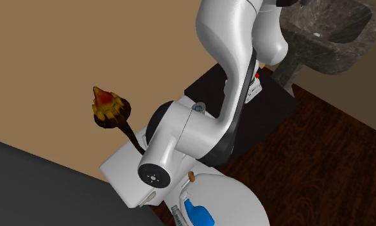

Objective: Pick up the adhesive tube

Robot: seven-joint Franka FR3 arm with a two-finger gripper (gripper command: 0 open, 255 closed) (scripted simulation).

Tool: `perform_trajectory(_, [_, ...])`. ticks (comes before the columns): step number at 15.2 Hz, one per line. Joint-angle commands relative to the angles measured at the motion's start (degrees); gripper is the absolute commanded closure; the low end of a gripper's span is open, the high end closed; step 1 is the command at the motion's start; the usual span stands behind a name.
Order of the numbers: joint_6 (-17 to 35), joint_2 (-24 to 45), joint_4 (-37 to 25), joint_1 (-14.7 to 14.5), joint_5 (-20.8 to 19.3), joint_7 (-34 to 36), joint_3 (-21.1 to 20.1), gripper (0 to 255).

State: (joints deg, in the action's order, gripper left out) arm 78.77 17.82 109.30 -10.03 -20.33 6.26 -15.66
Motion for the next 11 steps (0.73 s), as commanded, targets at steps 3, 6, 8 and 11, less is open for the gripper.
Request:
perform_trajectory(3, [-2.1, -1.4, -0.9, 0.0, 0.2, -0.9, -0.1, 255])
perform_trajectory(6, [-4.0, -2.5, -1.8, 0.0, 0.3, -1.6, -0.2, 255])
perform_trajectory(8, [-5.2, -3.1, -2.5, 0.0, 0.4, -2.0, -0.2, 255])
perform_trajectory(11, [-7.1, -4.1, -3.6, 0.0, 0.5, -2.7, -0.3, 255])
